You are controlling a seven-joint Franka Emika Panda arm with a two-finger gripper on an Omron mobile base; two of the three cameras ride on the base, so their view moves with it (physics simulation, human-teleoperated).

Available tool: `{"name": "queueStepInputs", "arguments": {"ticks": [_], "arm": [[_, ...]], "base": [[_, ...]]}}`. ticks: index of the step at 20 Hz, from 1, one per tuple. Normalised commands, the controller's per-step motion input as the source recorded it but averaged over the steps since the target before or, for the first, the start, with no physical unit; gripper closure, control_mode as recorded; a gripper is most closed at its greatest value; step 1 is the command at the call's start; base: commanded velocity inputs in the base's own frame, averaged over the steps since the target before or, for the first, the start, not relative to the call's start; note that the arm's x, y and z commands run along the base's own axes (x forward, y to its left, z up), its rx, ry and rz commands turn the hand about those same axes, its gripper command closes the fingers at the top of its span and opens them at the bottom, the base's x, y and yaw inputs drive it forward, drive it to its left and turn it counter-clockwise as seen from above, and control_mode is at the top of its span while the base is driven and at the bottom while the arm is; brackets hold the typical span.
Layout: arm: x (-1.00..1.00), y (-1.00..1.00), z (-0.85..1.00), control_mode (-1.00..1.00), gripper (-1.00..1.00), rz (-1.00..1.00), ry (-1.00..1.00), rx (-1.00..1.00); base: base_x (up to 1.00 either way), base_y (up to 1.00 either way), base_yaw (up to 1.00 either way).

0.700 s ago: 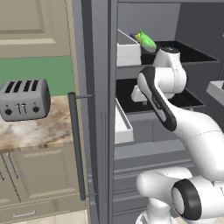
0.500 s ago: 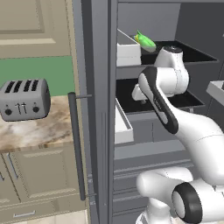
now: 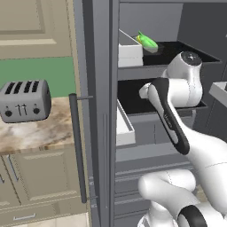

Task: Place the tupperware containing the fish and corn meal in the microwave. Close the microwave door and press the start button to reheat the meal.

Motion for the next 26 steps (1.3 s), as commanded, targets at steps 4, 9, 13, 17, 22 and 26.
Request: {"name": "queueStepInputs", "arguments": {"ticks": [4,9,13,17,22,26], "arm": [[-0.02,-0.15,0.32,-1.0,-1.0,0.0,-0.31,0.0],[0.0,-0.24,0.43,-1.0,-1.0,-0.09,-0.25,0.04],[0.07,-0.23,0.55,-1.0,-1.0,-0.13,-0.18,0.2],[0.2,-0.07,0.47,-1.0,-1.0,-0.11,-0.15,0.21],[0.2,-0.06,0.25,-1.0,-1.0,-0.05,-0.05,0.22],[0.26,-0.23,0.22,-1.0,-1.0,-0.02,0.0,0.24]], "base": [[0.0,0.0,0.0],[0.0,0.0,0.0],[0.0,0.0,0.0],[0.0,0.0,0.0],[0.0,0.0,0.0],[0.0,0.0,0.0]]}}
